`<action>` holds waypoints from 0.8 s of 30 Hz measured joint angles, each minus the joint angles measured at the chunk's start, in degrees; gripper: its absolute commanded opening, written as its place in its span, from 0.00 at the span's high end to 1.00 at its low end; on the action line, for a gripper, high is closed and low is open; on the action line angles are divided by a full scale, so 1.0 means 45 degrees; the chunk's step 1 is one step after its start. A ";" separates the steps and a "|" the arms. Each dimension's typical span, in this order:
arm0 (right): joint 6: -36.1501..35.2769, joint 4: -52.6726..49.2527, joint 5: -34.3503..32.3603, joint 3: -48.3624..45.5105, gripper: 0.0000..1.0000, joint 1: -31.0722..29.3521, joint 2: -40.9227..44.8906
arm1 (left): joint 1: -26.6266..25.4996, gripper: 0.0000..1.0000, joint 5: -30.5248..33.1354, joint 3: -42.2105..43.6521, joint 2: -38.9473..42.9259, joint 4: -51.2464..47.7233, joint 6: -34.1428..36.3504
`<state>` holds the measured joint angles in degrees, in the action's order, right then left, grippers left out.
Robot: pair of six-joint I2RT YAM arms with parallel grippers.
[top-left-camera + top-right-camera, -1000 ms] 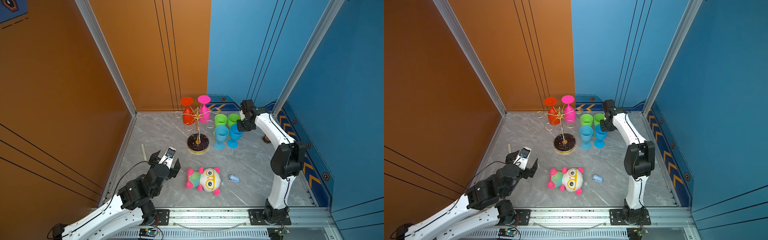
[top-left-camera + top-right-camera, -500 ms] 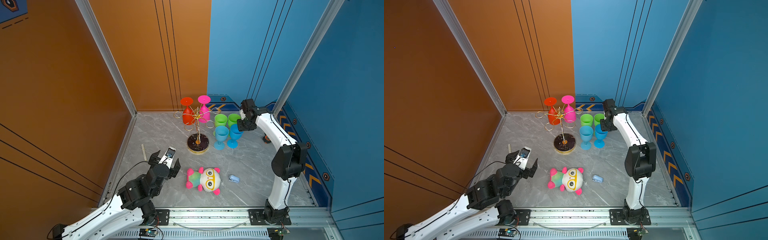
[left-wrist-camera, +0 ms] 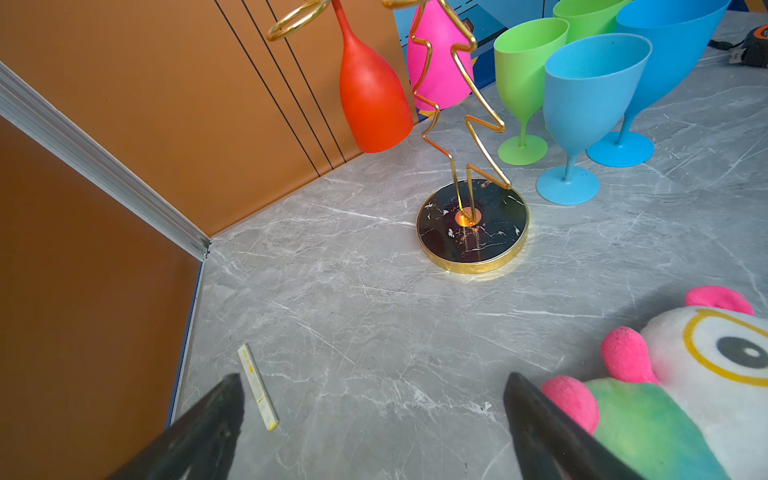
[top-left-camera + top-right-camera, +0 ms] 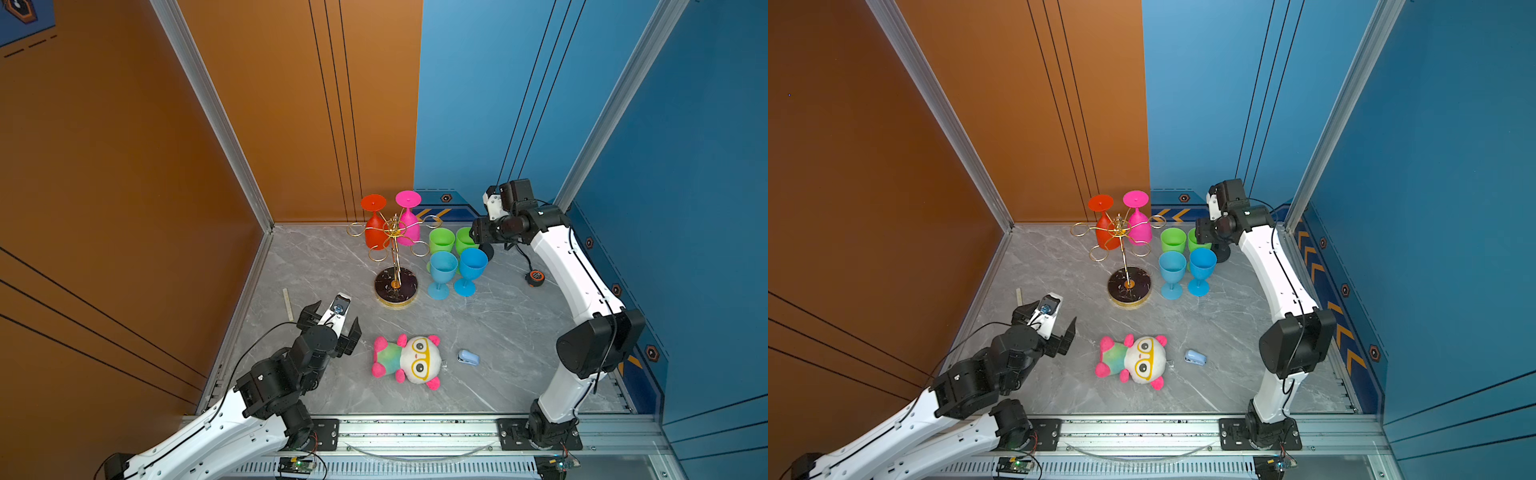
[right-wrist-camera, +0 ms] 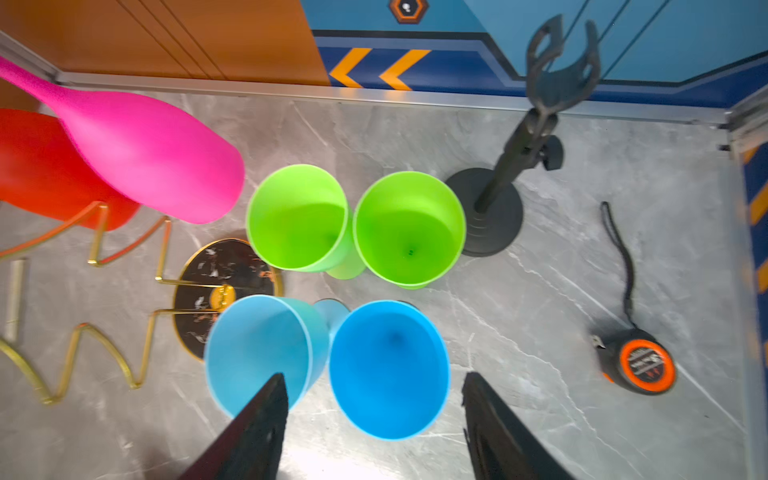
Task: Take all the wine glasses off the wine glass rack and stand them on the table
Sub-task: 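Move the right gripper to the pink glass's foot on the rack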
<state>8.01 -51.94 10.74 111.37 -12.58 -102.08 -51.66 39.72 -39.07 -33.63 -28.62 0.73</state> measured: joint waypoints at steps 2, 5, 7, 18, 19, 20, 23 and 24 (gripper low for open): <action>0.0306 0.0282 0.1001 0.0398 0.30 0.0000 -0.0083 | 0.0049 0.02 -0.0049 0.0000 0.0000 0.0000 -0.0044; 0.0879 0.0986 0.2419 0.1020 0.29 0.0000 -0.0330 | 0.0141 0.01 -0.0102 0.0000 0.0000 0.0000 -0.0068; 0.1311 0.1515 0.3269 0.1375 0.29 0.0000 -0.0573 | 0.0199 0.01 -0.0151 0.0000 0.0000 0.0005 -0.0092; 0.3861 0.3944 0.6130 0.3337 0.26 -0.0005 -0.3220 | 0.0845 0.01 -0.0661 0.0000 -0.0034 0.0010 -0.0282; 0.4114 0.4167 0.6300 0.3478 0.26 -0.0015 -0.3502 | 0.0933 0.01 -0.0733 0.0000 -0.0068 0.0015 -0.0282; 0.4313 0.4367 0.6411 0.3609 0.26 -0.0029 -0.3740 | 0.1030 0.01 -0.0811 0.0000 -0.0117 0.0015 -0.0287; 0.4877 0.4779 0.6683 0.4167 0.27 -0.0121 -0.4503 | 0.1331 0.01 -0.1083 0.0000 -0.0238 0.0019 -0.0374; 0.4993 0.4833 0.6722 0.4333 0.27 -0.0155 -0.4702 | 0.1428 0.01 -0.1175 0.0000 -0.0272 0.0019 -0.0389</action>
<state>30.48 -30.20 40.99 130.87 -13.28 -123.24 -45.23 34.44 -39.07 -34.85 -28.53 -1.02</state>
